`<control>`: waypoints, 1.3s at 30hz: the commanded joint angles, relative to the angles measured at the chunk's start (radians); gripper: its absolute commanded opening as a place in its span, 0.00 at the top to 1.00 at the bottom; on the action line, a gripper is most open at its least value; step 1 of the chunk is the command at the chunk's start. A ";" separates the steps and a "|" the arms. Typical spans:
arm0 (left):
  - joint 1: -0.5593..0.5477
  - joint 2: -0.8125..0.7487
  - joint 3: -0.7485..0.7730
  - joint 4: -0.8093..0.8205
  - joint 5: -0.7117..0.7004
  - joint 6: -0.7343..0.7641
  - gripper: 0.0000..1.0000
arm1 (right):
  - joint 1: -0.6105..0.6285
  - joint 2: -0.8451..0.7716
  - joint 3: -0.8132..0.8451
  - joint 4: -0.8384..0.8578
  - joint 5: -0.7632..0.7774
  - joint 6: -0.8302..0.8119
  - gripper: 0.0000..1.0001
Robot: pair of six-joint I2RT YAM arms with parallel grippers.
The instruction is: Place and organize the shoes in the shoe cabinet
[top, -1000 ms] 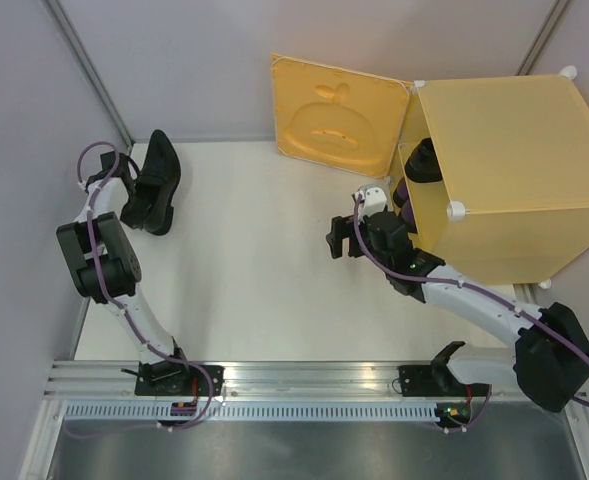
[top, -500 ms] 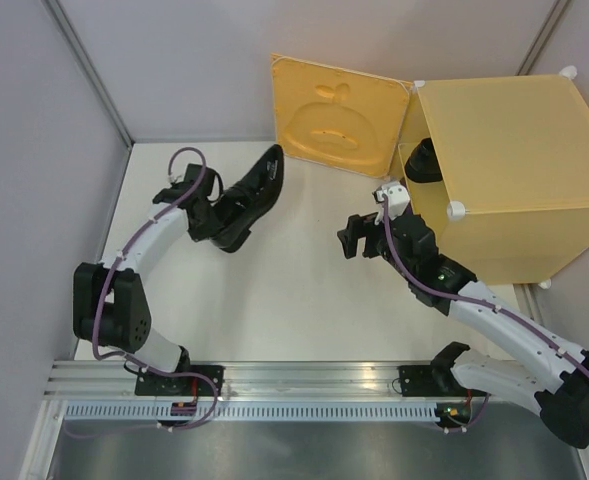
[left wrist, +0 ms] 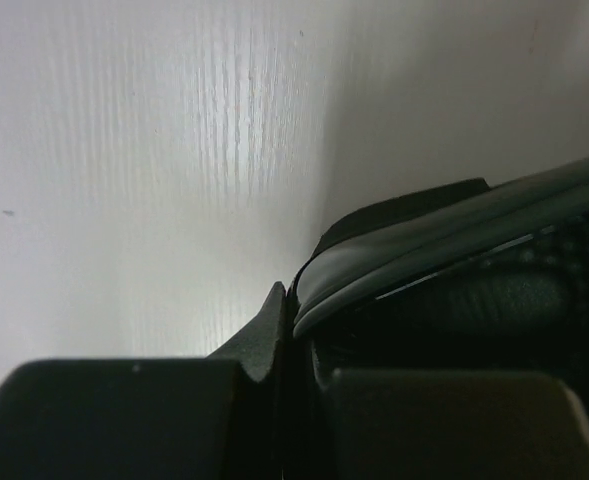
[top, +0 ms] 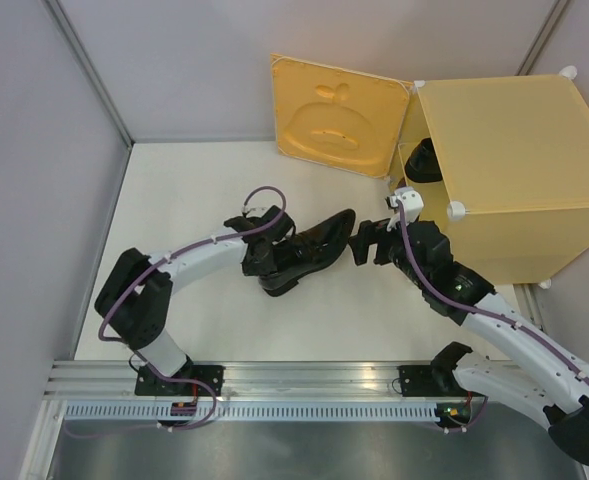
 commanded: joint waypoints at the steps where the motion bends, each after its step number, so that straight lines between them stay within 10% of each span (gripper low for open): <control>1: -0.063 0.049 0.080 0.051 -0.029 -0.097 0.96 | 0.001 -0.015 0.044 -0.032 0.013 0.016 0.07; 8: -0.125 0.089 0.121 0.040 -0.036 -0.114 0.64 | 0.001 -0.038 0.015 -0.039 0.010 0.025 0.07; 23: -0.110 -0.360 0.062 0.034 -0.059 -0.033 0.04 | 0.018 0.029 0.078 -0.055 -0.134 0.086 0.09; 39: 0.389 -0.773 -0.250 0.009 0.091 0.274 0.00 | 0.361 0.524 0.396 -0.139 0.058 0.162 0.16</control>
